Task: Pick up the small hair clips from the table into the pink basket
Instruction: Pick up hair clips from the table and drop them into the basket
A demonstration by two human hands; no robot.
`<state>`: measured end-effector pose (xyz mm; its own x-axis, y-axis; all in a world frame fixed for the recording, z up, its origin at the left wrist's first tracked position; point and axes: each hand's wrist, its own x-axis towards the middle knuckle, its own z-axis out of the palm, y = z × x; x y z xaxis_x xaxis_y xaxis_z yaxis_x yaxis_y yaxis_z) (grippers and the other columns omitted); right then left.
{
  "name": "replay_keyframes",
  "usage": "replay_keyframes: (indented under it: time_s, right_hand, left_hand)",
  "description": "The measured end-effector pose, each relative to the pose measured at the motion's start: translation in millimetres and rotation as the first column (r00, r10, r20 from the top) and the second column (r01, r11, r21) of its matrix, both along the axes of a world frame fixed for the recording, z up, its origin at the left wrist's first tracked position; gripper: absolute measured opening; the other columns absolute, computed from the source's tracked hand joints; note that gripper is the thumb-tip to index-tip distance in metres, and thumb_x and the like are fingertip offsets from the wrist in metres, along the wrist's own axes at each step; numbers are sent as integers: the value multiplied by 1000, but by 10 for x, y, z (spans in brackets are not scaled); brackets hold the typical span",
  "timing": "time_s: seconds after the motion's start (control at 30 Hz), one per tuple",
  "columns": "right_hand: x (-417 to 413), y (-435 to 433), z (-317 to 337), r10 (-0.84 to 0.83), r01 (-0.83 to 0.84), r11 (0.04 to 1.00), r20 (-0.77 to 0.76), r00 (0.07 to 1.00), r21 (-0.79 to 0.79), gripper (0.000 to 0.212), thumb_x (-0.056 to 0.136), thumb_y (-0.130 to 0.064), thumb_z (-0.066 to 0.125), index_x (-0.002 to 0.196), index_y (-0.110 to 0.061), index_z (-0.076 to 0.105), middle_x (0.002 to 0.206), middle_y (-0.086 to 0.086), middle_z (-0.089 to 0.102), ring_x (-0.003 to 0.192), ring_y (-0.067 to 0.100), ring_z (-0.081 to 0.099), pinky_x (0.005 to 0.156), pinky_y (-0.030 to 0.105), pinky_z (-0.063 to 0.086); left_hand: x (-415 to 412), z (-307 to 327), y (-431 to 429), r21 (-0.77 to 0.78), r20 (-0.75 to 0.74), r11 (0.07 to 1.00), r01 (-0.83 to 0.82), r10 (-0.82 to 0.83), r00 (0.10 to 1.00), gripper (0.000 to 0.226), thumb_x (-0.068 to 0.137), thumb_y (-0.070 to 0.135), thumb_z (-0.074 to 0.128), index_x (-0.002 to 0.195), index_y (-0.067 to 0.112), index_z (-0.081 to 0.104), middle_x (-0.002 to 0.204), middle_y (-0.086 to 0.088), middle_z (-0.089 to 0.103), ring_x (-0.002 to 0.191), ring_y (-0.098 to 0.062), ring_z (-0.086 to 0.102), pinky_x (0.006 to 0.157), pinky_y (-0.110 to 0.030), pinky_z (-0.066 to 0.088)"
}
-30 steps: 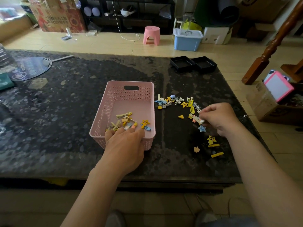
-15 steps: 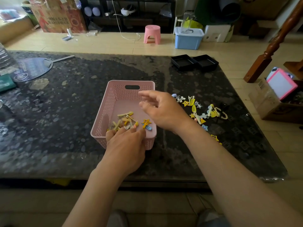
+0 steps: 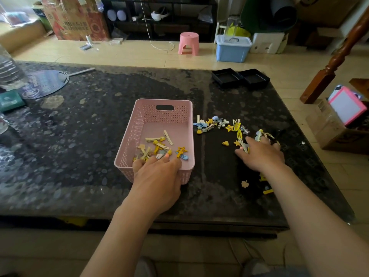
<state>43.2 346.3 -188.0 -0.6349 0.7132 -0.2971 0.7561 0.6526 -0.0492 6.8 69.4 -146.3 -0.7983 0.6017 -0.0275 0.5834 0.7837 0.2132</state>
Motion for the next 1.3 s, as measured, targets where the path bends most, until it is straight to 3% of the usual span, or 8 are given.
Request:
replay_keyframes:
  time_s: [0.17,0.33,0.47,0.57,0.7,0.83,1.1,1.3]
  right_hand:
    - [-56,19,-48,110,-96,991,-152,982,96,34,95,-45,56,122,-28,66,122,9,59,114,32,53,93,44,43]
    - [-69,-27,6,78,-66,997,-299,951,50,12,92,-20,66,100,-18,75,92,2,65,80,17,57,61,30,42]
    - [-57,-44,83,-26,-24,993,-421,907,-113,8,91,-20,70,90,-16,76,82,-5,61,64,5,52,59,26,44]
    - [-81,-66,137,-182,32,955,-498,848,-294,11,86,-20,77,78,-23,69,83,-6,60,72,10,62,67,34,57]
    - [-135,-66,195,-405,25,817,-543,736,-576,22,84,-10,77,105,-11,70,85,4,70,78,19,73,69,36,62]
    - [-223,-286,420,-484,-133,685,-584,652,-716,16,83,-7,78,95,-11,68,93,14,72,72,21,70,60,31,57]
    - [-356,-993,742,-181,-395,766,-760,625,-507,16,85,-14,77,100,-11,72,87,3,73,70,16,73,56,26,59]
    - [-336,-1154,703,101,-541,760,-758,644,-359,27,84,-22,77,111,-23,74,94,-9,70,84,8,68,79,29,59]
  left_hand:
    - [-10,-24,6,11,-6,1000,-1,1,1000,10,97,33,40,99,32,50,105,10,57,98,-18,47,88,-42,26]
    - [-20,-42,7,23,-12,1000,1,-1,1000,8,97,33,41,99,33,49,104,11,56,97,-17,47,87,-42,26]
    - [-24,-30,8,14,2,1000,3,-3,1000,12,98,33,39,102,32,50,111,8,58,102,-18,48,92,-43,27]
    - [-19,-18,7,12,2,1000,2,-2,1000,13,98,34,39,103,32,51,111,8,58,101,-18,48,93,-43,27]
    - [-10,-11,2,1,3,1000,2,-2,1000,14,98,33,40,105,32,52,114,7,58,103,-20,48,94,-44,27]
    - [-5,5,9,2,12,1000,-2,2,1000,12,98,33,39,102,32,50,108,8,57,101,-19,47,94,-45,28]
    - [7,7,-2,-17,-3,1000,-1,1,1000,15,97,34,40,107,32,51,120,6,57,108,-22,47,94,-45,27]
    - [-7,5,10,-18,0,1000,2,-2,1000,19,97,34,42,113,31,51,117,7,57,106,-21,47,91,-44,27]
